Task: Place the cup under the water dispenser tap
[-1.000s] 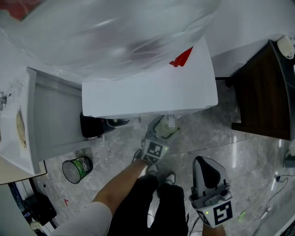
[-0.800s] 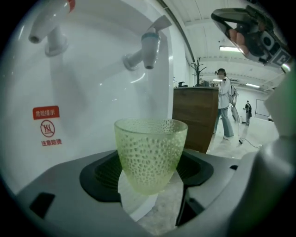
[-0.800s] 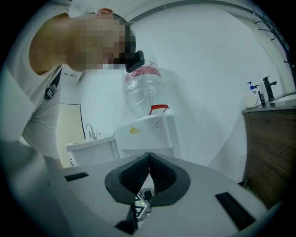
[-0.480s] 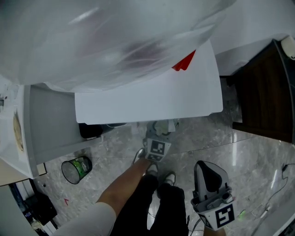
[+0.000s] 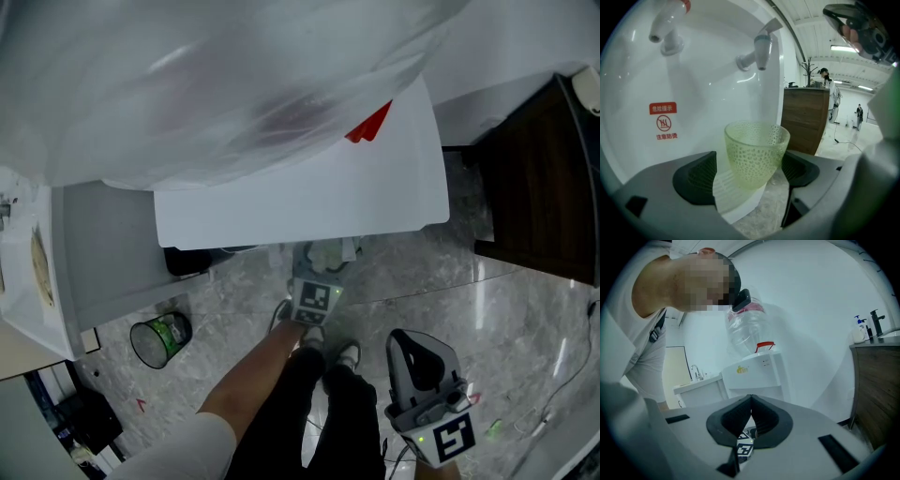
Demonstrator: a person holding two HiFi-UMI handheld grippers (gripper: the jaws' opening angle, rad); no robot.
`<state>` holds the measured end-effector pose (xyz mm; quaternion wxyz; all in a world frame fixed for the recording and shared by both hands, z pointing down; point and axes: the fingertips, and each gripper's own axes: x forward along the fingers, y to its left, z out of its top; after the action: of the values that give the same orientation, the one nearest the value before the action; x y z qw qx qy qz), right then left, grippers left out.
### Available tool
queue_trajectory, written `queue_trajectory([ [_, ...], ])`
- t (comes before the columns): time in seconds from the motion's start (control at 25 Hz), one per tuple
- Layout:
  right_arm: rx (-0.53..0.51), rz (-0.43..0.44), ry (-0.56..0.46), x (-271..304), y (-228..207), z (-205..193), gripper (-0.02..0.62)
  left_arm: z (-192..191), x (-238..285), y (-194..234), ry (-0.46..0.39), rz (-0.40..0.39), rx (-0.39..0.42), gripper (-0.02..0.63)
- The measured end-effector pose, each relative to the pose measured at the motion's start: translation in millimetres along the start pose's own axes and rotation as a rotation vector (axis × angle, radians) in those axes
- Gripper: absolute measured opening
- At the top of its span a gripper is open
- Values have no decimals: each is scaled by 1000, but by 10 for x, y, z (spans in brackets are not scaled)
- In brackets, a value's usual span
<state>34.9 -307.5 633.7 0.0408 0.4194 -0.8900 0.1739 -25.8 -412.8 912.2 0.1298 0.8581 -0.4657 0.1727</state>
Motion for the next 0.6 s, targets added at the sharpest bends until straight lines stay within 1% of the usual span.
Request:
queue_trajectory([
  [0.2,11,13,16,-28,90,88,15,-83,-254,-159,54,-32,2,411],
  [0.36,3,19,18,-89,201,276,15,22,-614,-369,104,-59,-8,411],
  [0.48,9,20,24,-176,366,507,15,293,-1101,-646,133,-104,-15,410],
  [0.6,-7,24,17,-298,518,778,15,761,-1591,-947,116,-167,-18,405],
])
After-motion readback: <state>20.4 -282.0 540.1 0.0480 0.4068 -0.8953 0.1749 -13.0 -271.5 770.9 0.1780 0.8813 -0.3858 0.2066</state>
